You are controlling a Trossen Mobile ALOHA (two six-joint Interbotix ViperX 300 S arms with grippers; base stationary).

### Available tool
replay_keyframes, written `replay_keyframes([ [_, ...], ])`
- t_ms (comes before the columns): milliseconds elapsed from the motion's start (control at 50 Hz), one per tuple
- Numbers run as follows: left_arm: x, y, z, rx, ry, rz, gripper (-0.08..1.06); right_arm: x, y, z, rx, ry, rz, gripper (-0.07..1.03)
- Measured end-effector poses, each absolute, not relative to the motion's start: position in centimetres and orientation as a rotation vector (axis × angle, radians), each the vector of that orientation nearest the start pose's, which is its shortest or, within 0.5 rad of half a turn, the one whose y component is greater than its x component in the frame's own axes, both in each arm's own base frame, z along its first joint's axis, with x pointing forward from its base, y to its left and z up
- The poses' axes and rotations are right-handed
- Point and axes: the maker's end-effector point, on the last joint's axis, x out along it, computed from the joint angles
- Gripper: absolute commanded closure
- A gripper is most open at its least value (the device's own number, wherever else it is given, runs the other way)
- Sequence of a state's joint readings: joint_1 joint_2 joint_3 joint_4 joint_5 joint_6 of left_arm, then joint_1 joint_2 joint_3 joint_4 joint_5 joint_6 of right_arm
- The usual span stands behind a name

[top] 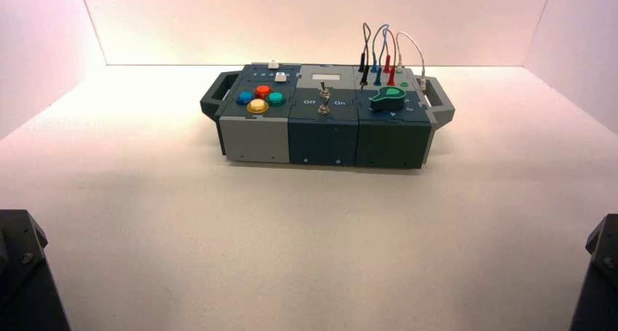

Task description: Insert the white wire.

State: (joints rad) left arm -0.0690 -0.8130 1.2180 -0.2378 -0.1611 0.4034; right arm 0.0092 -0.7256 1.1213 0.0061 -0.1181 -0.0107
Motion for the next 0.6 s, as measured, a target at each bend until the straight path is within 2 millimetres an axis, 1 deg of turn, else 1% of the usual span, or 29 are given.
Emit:
replay_keyframes([
  [340, 26.9, -1.3, 21.2, 0.186, 0.266, -0.061, 1.01, 29.2, 0.3, 21.3, 0.000, 0.348, 0.008, 0.54],
  [600, 26.8, -1.7, 20.3, 0.185, 0.336, -0.087, 1.01, 29.3, 0.5, 21.5, 0.047, 0.453, 0.007, 0.54],
])
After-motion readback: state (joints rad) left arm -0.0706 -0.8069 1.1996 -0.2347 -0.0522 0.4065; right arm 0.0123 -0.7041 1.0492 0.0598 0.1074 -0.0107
